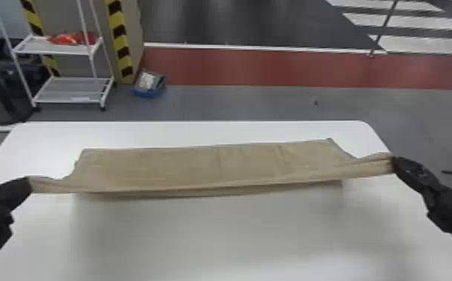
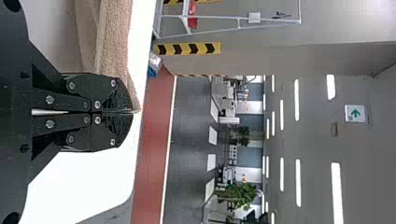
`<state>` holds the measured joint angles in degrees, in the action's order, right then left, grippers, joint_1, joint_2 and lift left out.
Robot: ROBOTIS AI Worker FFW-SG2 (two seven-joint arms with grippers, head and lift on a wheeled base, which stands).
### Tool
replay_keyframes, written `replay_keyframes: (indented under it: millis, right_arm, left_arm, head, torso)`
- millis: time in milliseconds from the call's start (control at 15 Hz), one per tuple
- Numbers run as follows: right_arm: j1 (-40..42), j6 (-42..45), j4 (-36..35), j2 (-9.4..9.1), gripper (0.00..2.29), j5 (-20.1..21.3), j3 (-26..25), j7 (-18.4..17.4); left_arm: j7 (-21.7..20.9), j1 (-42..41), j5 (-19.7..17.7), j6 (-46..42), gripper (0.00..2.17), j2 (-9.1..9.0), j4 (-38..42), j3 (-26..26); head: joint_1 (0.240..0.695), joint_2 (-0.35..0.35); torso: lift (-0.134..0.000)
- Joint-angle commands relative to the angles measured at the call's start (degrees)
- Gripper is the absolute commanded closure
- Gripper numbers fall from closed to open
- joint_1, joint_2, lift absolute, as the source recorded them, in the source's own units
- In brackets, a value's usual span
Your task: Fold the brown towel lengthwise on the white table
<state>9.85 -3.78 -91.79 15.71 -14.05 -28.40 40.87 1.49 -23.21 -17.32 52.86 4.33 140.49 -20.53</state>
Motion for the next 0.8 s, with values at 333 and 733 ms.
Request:
replay_keyframes:
  millis: [333,733]
  right_arm:
    - [8.96,-1.63,-12.09,-5.78,1.6,-6.17,-11.06,6.86]
    - [2.45,-2.51,-4.8,-5.69,1.6,1.48,-7.46,4.05]
  left_arm:
    - [1.15,-3.25,-3.69,12.84,1.71,-1.34,8.92,-4.25]
    - [0.98,2.82,-1.41,11.96,1.71,-0.73,3.21,0.4]
  head:
    - [0.695,-0.116]
    - [0.695,-0.169]
  torso:
    - [-0.112]
    - [-0.112]
